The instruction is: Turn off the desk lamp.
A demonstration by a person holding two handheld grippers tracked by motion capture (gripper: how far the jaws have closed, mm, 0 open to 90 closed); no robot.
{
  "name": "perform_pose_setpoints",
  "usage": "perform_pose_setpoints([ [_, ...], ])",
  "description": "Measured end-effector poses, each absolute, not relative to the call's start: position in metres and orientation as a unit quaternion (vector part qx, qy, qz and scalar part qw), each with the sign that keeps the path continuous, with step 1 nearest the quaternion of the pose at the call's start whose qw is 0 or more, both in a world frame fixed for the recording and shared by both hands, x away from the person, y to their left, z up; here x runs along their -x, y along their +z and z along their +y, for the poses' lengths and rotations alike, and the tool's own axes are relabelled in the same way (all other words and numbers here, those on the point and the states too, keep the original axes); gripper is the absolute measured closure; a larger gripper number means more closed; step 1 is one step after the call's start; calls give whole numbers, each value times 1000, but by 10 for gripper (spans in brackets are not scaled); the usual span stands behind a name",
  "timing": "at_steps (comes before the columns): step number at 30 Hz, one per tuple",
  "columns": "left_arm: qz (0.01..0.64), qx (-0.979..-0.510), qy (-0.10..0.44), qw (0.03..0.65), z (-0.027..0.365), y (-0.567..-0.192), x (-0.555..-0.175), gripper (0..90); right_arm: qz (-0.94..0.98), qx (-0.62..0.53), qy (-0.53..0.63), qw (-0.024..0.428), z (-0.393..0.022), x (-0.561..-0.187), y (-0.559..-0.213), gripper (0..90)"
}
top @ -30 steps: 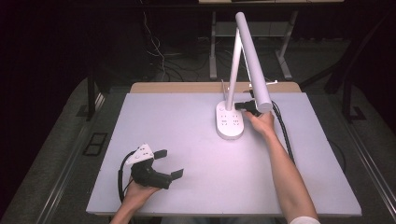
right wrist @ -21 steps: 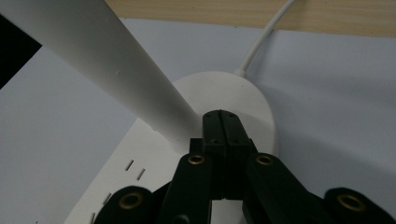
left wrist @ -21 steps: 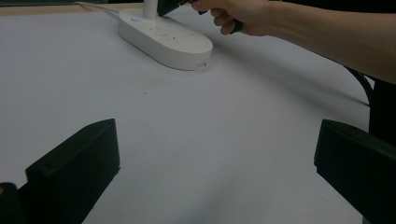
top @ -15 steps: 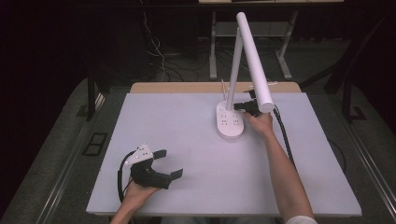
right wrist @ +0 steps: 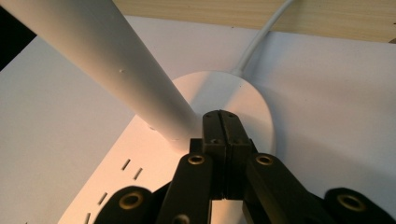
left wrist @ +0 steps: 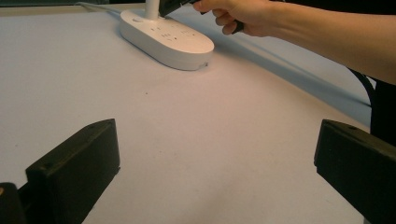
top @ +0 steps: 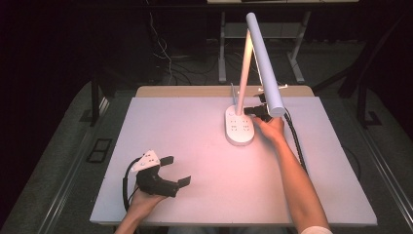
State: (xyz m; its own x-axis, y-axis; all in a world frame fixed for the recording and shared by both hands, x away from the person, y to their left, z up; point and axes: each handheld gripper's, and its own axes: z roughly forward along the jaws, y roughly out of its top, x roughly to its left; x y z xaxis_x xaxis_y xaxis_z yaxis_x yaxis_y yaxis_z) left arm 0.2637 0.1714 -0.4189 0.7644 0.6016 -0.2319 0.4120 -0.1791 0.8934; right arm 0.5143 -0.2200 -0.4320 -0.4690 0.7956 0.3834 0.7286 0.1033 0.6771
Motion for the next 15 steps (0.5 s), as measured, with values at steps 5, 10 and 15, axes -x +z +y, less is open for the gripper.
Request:
perform_pose_setpoints([
  [5,331,-764,87,547,172,-419,-263,0,744,-511,429,46,-219,-514,-433,900],
  [10,334,-761,87,549,172,-419,-263,0,745,-510,427,48,-218,-513,-433,900],
  [15,333,-764,86,546,172,-419,-264,0,746,-508,428,51,-217,-513,-431,900],
])
